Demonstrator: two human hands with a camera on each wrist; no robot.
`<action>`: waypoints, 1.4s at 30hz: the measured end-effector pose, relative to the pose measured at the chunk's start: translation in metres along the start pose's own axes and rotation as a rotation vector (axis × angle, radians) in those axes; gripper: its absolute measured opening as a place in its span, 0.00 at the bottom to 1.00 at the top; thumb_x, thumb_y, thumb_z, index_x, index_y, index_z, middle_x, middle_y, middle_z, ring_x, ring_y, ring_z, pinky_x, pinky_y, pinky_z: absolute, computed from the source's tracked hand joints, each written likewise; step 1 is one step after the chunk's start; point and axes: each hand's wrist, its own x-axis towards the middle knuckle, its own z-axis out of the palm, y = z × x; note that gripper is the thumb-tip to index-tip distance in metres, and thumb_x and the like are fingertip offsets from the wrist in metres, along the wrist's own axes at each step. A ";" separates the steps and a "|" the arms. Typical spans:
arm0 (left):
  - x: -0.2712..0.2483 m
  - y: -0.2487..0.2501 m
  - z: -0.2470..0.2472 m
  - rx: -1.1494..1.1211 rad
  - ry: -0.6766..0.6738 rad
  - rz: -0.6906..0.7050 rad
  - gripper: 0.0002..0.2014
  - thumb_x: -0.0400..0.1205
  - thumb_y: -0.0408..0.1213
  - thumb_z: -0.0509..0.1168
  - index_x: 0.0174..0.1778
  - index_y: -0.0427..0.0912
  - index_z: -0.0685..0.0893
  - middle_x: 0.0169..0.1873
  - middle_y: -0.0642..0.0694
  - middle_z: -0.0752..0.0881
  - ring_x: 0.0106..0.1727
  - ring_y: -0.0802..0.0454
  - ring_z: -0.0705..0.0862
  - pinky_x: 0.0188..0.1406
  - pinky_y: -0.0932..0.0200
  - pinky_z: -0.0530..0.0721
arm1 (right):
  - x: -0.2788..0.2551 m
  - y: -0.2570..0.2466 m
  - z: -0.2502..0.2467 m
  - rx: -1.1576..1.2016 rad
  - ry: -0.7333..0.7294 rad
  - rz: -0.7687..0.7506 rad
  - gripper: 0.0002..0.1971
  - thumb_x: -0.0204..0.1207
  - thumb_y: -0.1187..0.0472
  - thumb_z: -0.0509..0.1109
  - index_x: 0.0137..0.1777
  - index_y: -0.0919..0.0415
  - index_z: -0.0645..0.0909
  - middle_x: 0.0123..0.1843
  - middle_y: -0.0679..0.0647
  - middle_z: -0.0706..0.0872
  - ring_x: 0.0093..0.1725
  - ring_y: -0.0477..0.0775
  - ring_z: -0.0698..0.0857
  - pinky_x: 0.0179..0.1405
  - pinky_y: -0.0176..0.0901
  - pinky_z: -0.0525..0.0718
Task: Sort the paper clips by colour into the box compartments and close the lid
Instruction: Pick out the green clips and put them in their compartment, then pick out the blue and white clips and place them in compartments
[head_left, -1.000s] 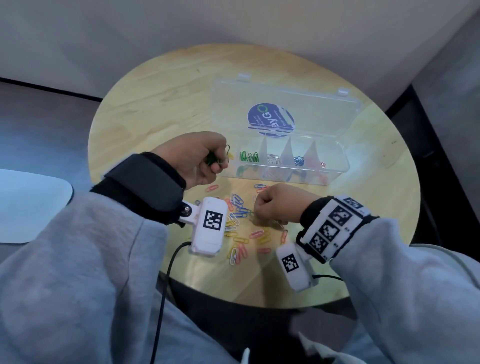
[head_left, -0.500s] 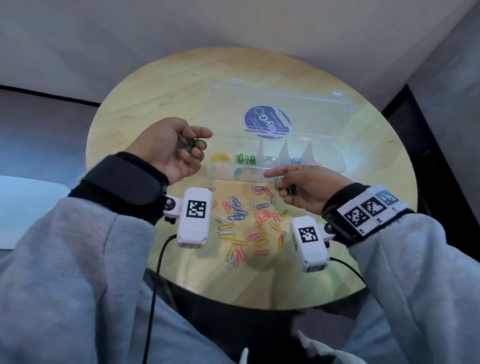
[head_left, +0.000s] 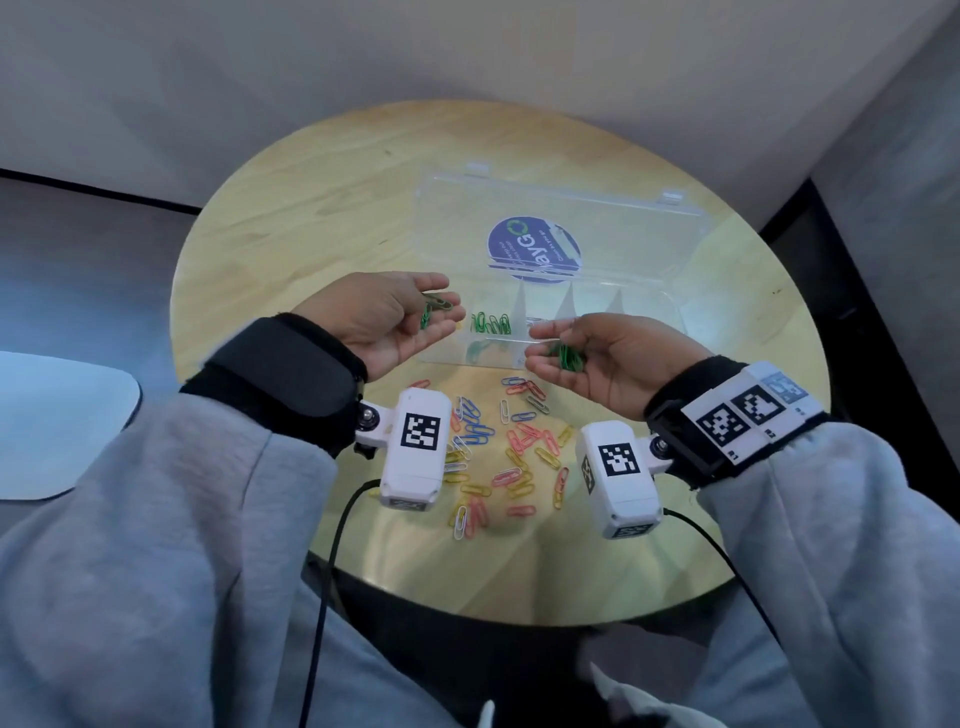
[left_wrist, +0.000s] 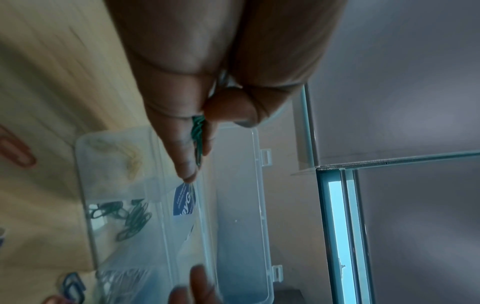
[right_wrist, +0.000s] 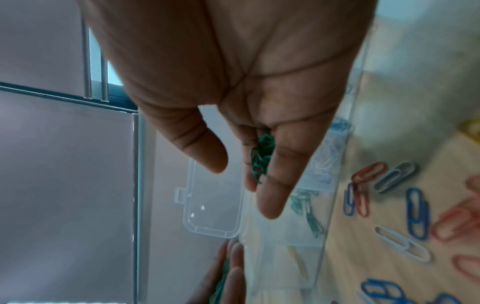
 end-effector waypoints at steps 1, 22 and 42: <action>0.001 -0.001 0.002 0.011 0.001 0.006 0.28 0.72 0.11 0.39 0.55 0.34 0.79 0.53 0.36 0.82 0.52 0.46 0.85 0.45 0.62 0.88 | 0.001 -0.002 0.002 0.017 0.003 -0.012 0.14 0.77 0.77 0.48 0.48 0.72 0.76 0.41 0.65 0.80 0.41 0.58 0.83 0.40 0.37 0.88; 0.012 -0.002 0.042 -0.046 -0.160 -0.013 0.11 0.83 0.43 0.55 0.52 0.42 0.80 0.76 0.33 0.66 0.81 0.43 0.63 0.76 0.54 0.65 | 0.031 -0.028 0.022 -0.151 0.048 -0.063 0.20 0.77 0.76 0.52 0.67 0.72 0.73 0.70 0.68 0.74 0.71 0.61 0.76 0.60 0.40 0.79; 0.005 -0.039 0.023 1.666 0.039 0.057 0.09 0.73 0.37 0.70 0.47 0.39 0.88 0.37 0.45 0.86 0.40 0.46 0.81 0.28 0.63 0.71 | 0.013 0.019 -0.006 -1.560 0.204 -0.074 0.08 0.73 0.58 0.69 0.52 0.54 0.81 0.41 0.45 0.80 0.46 0.50 0.80 0.48 0.41 0.78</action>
